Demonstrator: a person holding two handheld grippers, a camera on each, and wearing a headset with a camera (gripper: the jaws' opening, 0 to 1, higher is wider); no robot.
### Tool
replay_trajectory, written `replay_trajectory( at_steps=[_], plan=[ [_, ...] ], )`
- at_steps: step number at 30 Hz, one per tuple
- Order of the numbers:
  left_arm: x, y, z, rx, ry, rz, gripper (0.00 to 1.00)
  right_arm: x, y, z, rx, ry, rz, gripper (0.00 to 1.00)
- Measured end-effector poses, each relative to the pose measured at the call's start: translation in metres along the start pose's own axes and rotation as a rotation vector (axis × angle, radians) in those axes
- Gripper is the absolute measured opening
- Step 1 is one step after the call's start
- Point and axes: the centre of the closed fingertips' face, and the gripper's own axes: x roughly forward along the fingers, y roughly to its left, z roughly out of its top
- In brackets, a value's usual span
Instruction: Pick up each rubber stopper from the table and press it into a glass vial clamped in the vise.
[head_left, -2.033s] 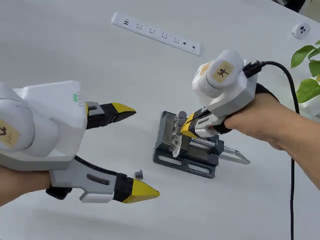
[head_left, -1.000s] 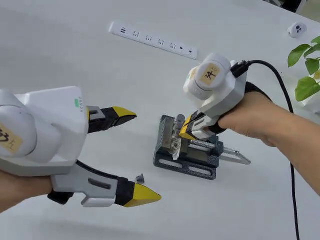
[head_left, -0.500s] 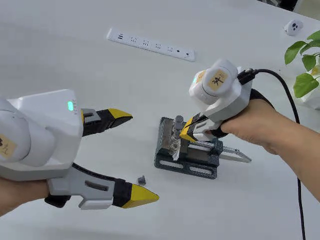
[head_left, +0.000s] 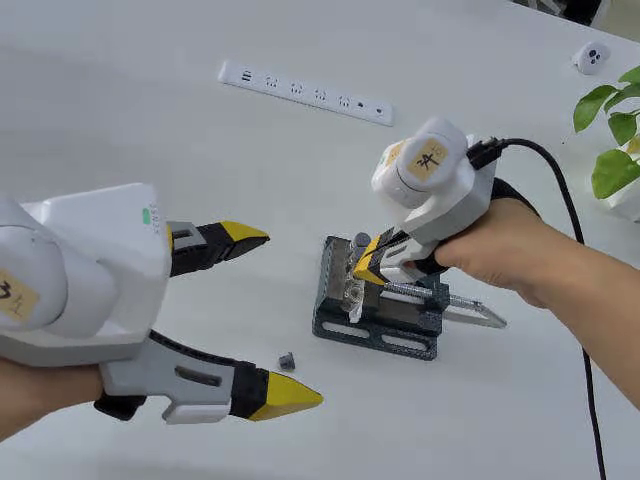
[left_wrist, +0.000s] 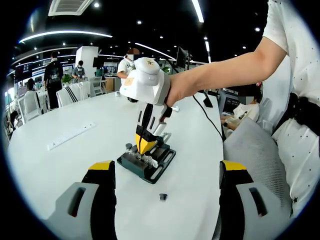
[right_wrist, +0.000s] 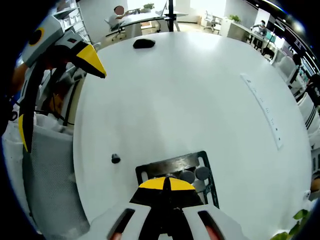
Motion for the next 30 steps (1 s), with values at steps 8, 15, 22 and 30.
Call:
replay_trajectory(
  at_steps=[8,15,22,30],
  plan=[
    [0.0,0.0,0.003,0.003,-0.002,0.002,0.85,0.002,-0.002,-0.001,-0.015,0.026,0.001,0.0],
    [0.0,-0.002,0.004,0.016,0.005,0.001,0.85,-0.001,-0.001,-0.002,0.049,-0.036,0.023,0.0],
    [-0.004,-0.003,0.005,0.027,0.018,0.01,0.85,-0.005,0.003,-0.002,0.051,-0.072,0.016,0.0],
    [-0.007,-0.006,0.008,0.038,0.031,0.025,0.85,-0.021,0.002,-0.008,0.066,-0.122,-0.023,0.06]
  ],
)
